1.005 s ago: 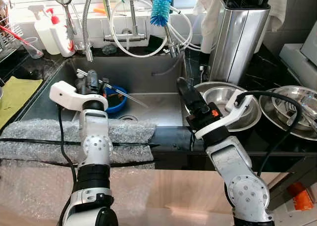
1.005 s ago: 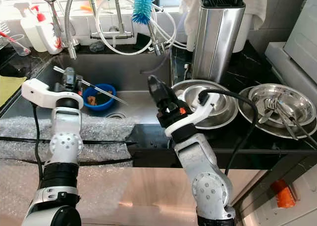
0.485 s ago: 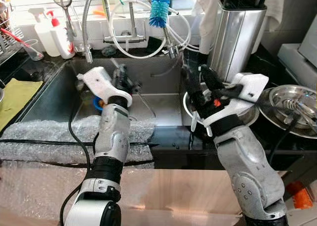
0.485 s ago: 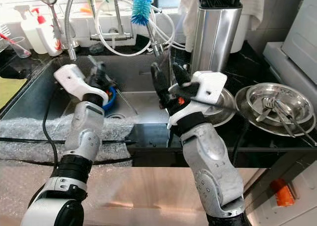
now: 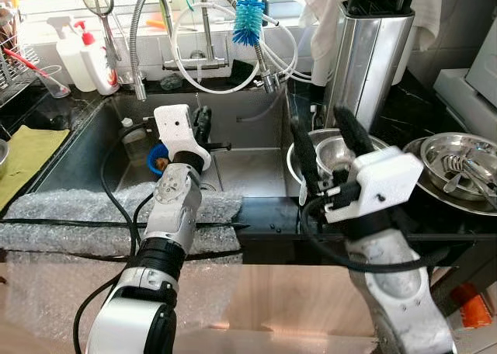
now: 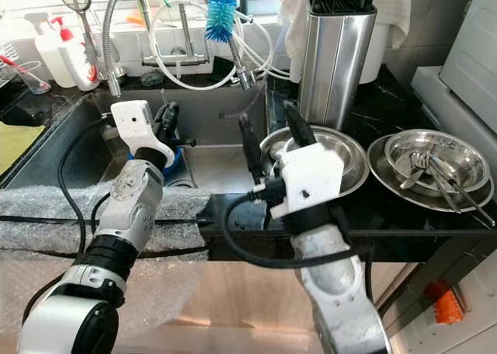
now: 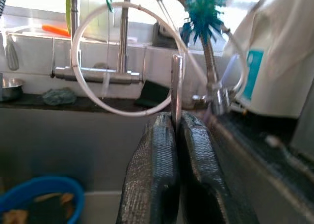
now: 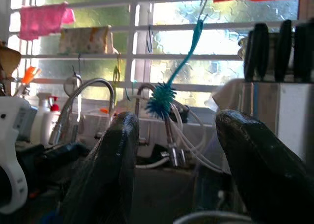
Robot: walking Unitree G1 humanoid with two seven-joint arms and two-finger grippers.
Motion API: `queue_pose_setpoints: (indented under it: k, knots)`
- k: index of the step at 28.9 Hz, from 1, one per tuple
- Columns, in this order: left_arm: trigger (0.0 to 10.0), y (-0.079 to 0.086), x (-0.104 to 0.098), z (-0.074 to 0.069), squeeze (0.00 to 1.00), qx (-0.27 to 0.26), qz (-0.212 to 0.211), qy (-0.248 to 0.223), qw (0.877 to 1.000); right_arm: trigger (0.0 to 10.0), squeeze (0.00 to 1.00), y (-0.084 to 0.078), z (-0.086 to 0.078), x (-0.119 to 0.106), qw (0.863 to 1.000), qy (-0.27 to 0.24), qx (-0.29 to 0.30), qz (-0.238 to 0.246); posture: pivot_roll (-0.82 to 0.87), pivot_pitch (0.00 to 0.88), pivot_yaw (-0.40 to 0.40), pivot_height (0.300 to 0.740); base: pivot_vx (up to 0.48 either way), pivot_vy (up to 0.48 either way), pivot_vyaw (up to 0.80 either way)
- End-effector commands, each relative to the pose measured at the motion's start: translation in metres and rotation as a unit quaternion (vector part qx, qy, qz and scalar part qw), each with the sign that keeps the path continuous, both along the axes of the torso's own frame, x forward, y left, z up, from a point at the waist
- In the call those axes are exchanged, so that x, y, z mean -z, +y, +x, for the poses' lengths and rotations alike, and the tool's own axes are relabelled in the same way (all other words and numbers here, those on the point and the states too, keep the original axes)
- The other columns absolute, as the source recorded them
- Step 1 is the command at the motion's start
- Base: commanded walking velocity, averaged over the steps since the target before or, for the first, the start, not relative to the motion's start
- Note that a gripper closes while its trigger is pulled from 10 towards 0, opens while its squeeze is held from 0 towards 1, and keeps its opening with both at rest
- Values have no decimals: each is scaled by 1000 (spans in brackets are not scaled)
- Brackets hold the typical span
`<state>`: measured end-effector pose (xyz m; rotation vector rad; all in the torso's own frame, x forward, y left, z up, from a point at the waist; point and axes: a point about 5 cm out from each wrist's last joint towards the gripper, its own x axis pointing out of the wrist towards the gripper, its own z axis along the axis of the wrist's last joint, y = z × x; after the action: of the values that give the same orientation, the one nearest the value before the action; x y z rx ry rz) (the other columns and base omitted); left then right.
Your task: Kitchen organization
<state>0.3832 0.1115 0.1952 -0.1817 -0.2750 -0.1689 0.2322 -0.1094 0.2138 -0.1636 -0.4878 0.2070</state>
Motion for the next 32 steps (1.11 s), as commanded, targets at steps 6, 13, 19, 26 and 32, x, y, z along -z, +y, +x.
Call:
queue_pose_setpoints:
  k: [6, 13, 19, 26, 32]
  knots:
    - [10000, -1, 5, 12, 0, 11, 17, 51, 998, 10000, 0, -16, -8, -1, 997, -39, 54, -27, -69, 2, 115, 740, 0, 0, 0]
    - [10000, 3, 5, 18, 0, 5, 29, 70, 997, 10000, 0, -20, -15, 6, 996, -39, 76, -20, -74, 18, 119, 740, 0, 0, 0]
    - [10000, 6, 9, 23, 0, 7, 60, 108, 992, 10000, 0, -47, -18, 6, 992, -29, 108, -60, -85, 43, 128, 740, 0, 0, 0]
    - [10000, 14, 18, 21, 0, 2, 60, 114, 992, 10000, 0, -60, -17, 21, 990, -3, 130, -45, -77, 35, 128, 740, 0, 0, 0]
    - [10000, 20, 19, 20, 0, -3, 59, 110, 992, 10000, 0, -72, -13, 40, 986, 16, 151, -60, -70, 24, 126, 740, 0, 0, 0]
